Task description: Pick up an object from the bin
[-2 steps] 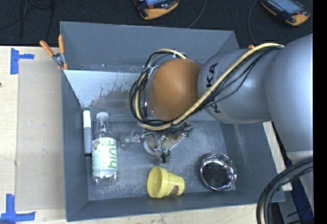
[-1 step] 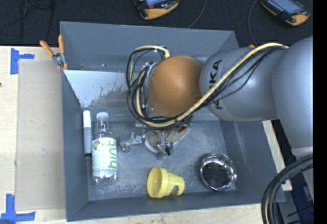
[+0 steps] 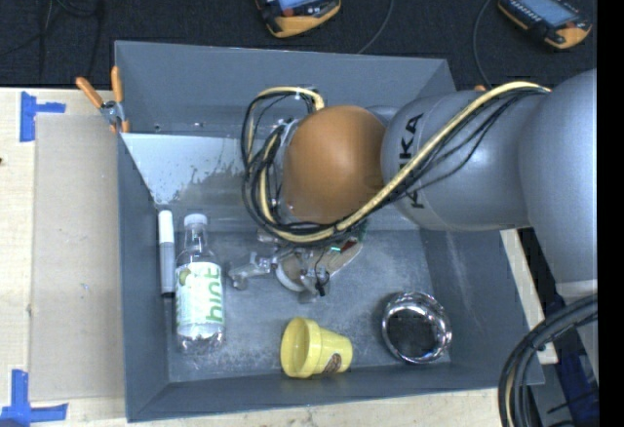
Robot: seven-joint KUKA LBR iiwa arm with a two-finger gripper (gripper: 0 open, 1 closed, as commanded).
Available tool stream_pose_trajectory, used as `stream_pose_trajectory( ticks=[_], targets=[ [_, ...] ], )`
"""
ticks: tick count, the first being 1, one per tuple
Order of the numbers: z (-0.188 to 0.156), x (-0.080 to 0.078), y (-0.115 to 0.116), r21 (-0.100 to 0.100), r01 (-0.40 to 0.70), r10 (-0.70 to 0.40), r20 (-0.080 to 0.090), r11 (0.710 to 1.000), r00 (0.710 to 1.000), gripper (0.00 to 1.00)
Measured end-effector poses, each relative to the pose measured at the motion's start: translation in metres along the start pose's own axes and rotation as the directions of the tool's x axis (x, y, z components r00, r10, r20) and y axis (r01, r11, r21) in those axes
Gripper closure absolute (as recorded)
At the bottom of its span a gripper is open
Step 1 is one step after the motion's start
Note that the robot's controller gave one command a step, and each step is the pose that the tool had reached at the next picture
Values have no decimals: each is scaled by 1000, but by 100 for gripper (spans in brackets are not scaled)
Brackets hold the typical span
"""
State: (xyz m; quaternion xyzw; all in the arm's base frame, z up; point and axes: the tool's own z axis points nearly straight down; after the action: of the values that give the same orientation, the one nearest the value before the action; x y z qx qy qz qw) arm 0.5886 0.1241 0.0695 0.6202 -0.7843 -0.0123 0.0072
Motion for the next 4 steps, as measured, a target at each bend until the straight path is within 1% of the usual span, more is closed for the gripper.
stream_pose_trajectory(
  ticks=[1,2,3,4],
  targets=[
    [-77,43,43,1,79,-79,-1,997,997,0],
    [-73,42,44,-3,79,-79,1,997,997,0],
    [-70,26,66,-6,384,-383,3,924,924,0],
    [-124,34,108,-7,324,-324,3,946,946,0]
  ],
)
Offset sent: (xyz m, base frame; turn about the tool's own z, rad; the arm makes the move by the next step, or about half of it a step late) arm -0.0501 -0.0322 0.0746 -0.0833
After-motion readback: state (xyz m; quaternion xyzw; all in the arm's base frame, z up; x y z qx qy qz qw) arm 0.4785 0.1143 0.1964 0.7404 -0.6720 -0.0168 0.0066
